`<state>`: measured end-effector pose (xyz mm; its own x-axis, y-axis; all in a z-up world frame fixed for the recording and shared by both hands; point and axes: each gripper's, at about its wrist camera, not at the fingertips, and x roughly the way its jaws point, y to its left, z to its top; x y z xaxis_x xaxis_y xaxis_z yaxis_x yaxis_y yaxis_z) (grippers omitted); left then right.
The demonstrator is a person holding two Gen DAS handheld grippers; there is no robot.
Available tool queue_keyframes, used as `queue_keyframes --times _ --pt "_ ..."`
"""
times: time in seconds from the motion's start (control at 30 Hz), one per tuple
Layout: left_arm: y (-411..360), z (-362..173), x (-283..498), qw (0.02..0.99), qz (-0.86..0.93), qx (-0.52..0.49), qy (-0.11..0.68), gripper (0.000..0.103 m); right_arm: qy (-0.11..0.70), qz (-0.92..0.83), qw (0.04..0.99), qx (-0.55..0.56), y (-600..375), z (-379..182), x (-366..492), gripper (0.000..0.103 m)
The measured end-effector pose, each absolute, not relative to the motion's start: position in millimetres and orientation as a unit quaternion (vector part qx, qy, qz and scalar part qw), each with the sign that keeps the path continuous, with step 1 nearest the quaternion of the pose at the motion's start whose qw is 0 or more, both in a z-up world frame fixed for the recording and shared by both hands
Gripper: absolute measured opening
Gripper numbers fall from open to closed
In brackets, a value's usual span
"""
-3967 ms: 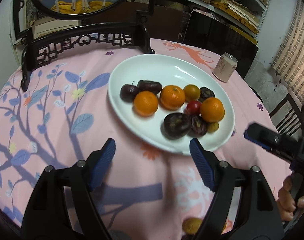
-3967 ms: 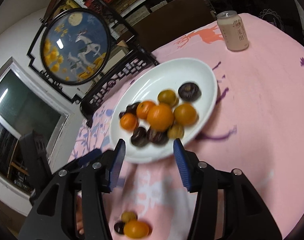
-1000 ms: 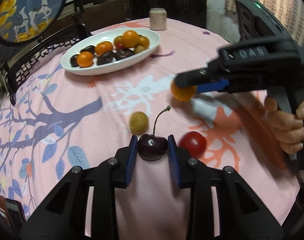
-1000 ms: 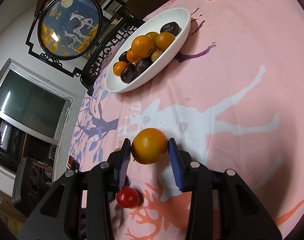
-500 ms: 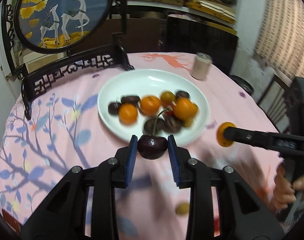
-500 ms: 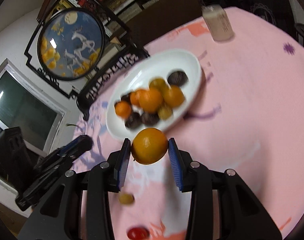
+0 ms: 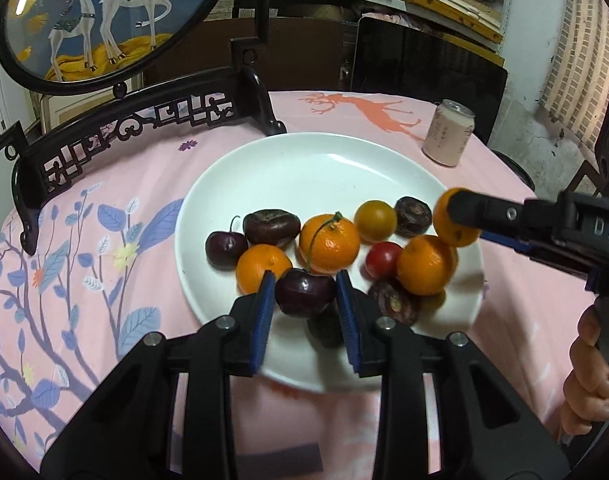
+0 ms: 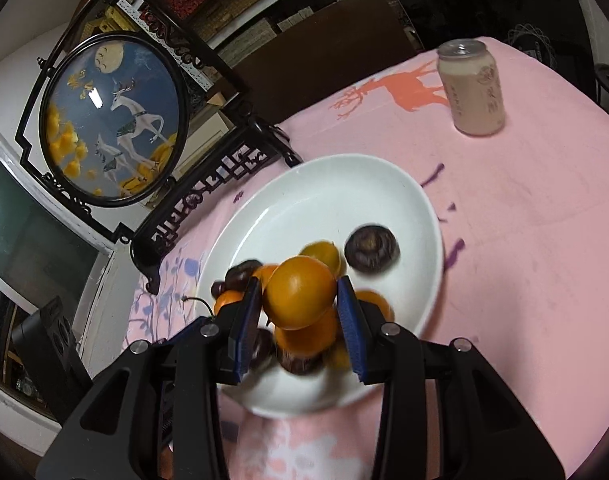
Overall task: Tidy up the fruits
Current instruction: 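Carry the cherry and orange over the white plate and open both tools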
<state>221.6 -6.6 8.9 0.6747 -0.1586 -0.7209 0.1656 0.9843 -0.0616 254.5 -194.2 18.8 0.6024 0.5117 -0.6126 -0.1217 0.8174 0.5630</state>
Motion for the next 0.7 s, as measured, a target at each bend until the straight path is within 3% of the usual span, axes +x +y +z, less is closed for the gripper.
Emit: queue_keyframes --times 0.7 --pt "-27.1 -2.0 218.6 0.928 -0.047 0.088 0.360 0.034 0.370 0.193 0.888 0.194 -179.5 26.0 263.0 0.039"
